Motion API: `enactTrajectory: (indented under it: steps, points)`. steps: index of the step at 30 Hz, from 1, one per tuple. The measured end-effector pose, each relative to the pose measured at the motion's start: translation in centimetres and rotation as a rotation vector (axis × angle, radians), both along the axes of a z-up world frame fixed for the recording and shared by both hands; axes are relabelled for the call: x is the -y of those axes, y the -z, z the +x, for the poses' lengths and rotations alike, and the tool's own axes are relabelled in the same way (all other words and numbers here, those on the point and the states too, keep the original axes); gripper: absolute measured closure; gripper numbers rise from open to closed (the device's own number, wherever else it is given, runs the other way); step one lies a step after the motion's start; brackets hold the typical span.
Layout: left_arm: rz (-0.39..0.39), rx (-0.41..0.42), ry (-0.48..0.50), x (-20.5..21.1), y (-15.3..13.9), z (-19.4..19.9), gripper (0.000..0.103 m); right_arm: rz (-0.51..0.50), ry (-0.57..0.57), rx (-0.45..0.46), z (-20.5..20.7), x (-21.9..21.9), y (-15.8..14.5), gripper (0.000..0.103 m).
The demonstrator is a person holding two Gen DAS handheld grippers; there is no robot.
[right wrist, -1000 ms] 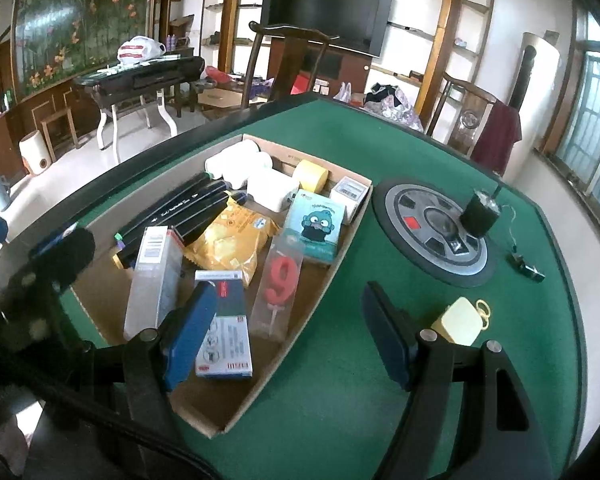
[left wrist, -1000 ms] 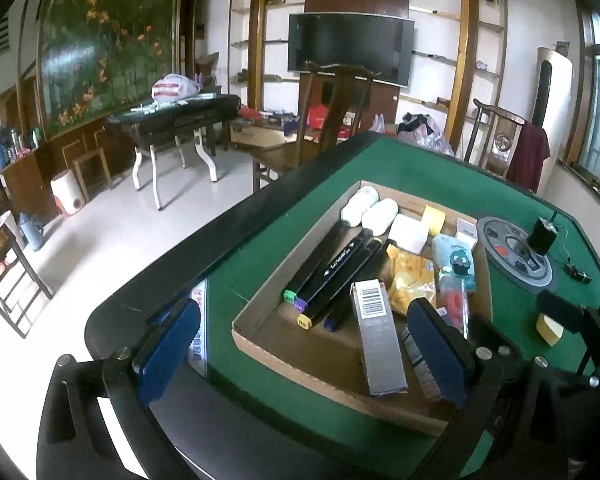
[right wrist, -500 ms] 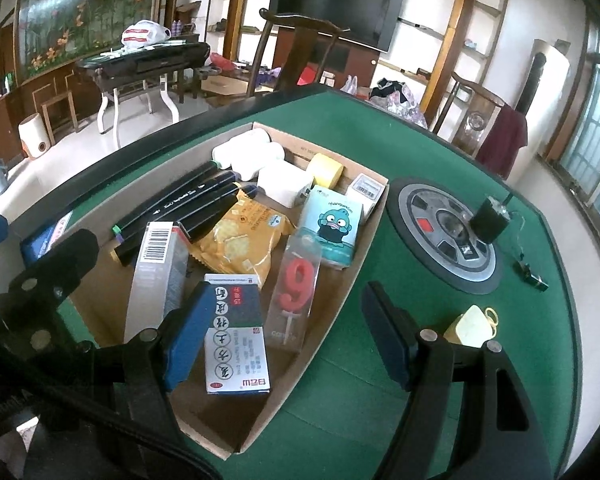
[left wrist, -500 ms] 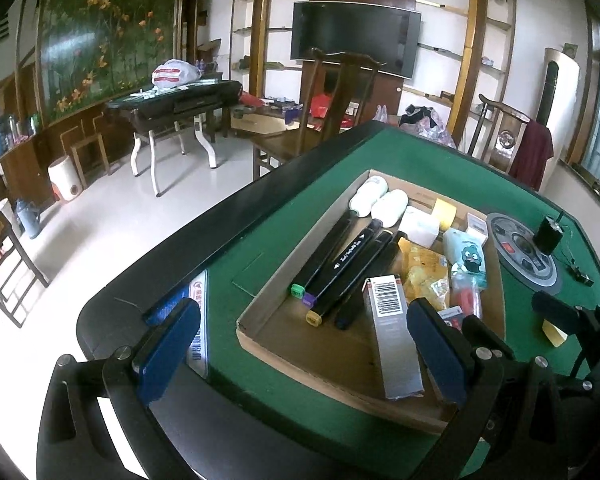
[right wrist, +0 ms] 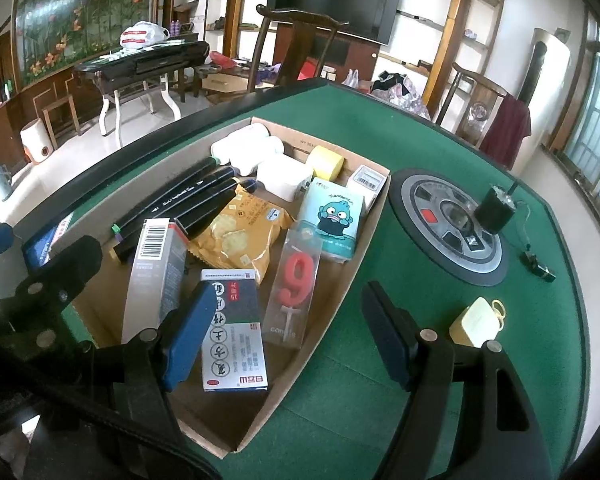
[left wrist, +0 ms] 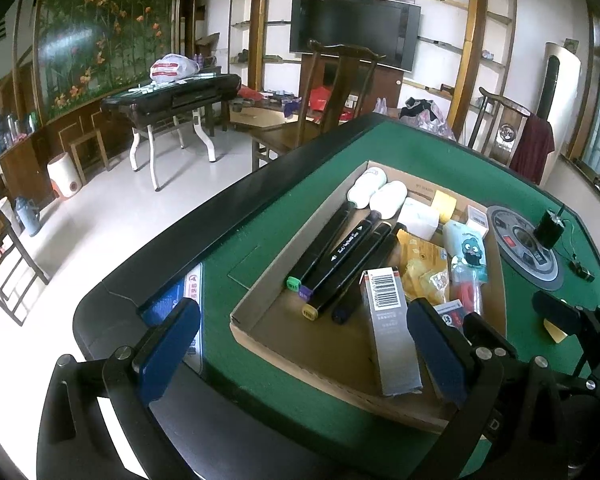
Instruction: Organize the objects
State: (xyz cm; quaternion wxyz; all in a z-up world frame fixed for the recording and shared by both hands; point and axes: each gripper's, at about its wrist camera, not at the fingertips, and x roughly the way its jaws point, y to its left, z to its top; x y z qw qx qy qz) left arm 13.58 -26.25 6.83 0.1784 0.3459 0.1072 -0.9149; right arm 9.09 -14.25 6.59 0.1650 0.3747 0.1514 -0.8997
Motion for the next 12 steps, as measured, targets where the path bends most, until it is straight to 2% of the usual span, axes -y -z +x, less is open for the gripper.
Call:
enactTrajectory:
  steps: [12]
  points:
    - [0.003, -0.011, -0.002, -0.08, -0.23, 0.15, 0.002, -0.01, 0.005, -0.01, 0.27, -0.16, -0.45, 0.028]
